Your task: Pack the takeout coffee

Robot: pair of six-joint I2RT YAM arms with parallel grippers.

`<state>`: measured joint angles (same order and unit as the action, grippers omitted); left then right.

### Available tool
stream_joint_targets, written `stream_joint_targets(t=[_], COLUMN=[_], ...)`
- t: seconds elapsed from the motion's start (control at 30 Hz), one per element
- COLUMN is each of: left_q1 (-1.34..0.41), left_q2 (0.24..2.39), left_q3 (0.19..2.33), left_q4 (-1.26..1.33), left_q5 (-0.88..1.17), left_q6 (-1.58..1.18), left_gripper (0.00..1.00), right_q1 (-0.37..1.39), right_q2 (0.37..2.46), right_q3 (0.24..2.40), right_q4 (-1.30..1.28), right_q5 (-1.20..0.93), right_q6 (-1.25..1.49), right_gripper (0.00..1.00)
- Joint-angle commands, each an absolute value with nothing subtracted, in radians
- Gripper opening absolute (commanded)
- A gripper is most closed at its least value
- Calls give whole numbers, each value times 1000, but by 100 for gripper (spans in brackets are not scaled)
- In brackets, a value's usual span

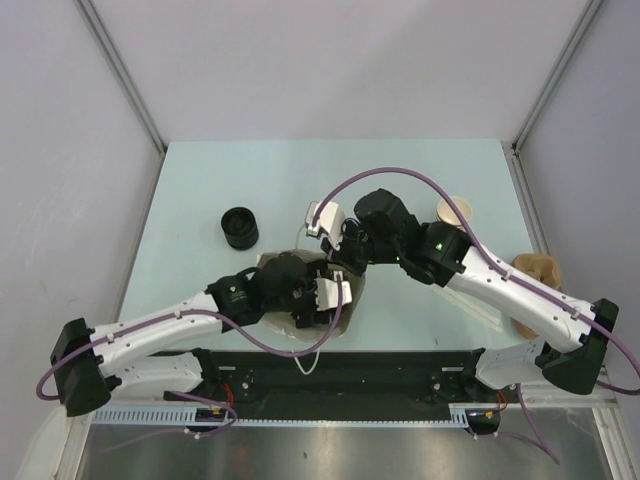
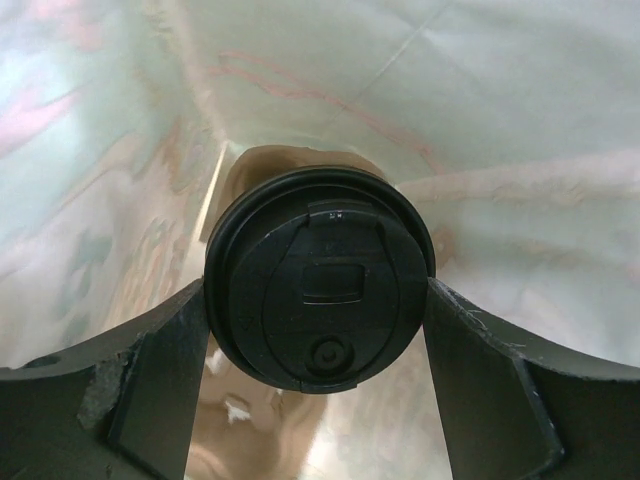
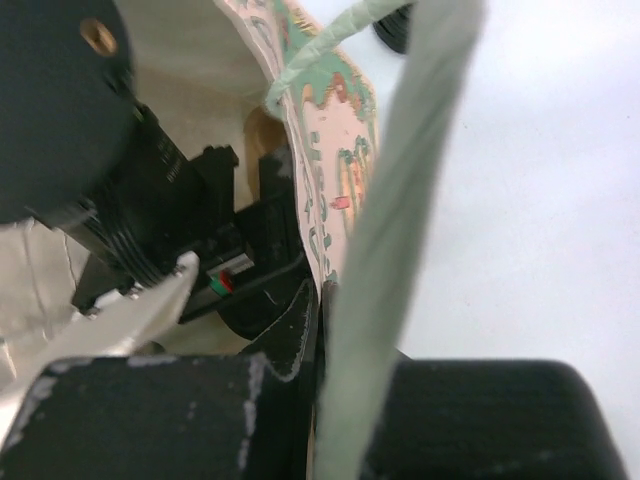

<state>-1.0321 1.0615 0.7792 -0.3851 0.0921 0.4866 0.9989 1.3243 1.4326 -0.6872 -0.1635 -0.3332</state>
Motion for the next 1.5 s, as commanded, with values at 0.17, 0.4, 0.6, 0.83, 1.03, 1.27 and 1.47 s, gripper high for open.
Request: stream_joint_targets(t=[0.17, 0.4, 0.6, 0.83, 1.03, 1.27, 1.47], left_q1=[-1031, -960, -899, -813, -750, -733, -716], left_q2=[1172, 1238, 1324, 1407, 1479, 1514, 1511], left_q3=[830, 883, 960, 992, 994, 947, 936], left_q4=[-420, -454, -511, -551, -564, -528, -508], left_q5=[95, 150, 227, 328, 382, 402, 410], left_q6=[448, 446, 479, 486, 495, 489, 460], left_gripper=[0, 0, 0, 0, 0, 0, 7], right_q1=[922, 824, 756, 695, 681, 681, 683], right_q2=[1368, 1450, 1561, 1709, 1756, 1769, 1773], right_q3=[1443, 1500, 1598, 1756, 1810, 1816, 1819], right_q4=[-618, -655, -716, -840, -865, -871, -876], right_q5=[-299, -402, -492, -577, -591, -588, -581], right_q6=[-331, -330, -331, -337, -333, -330, -330], right_gripper=[0, 0, 0, 0, 0, 0, 0])
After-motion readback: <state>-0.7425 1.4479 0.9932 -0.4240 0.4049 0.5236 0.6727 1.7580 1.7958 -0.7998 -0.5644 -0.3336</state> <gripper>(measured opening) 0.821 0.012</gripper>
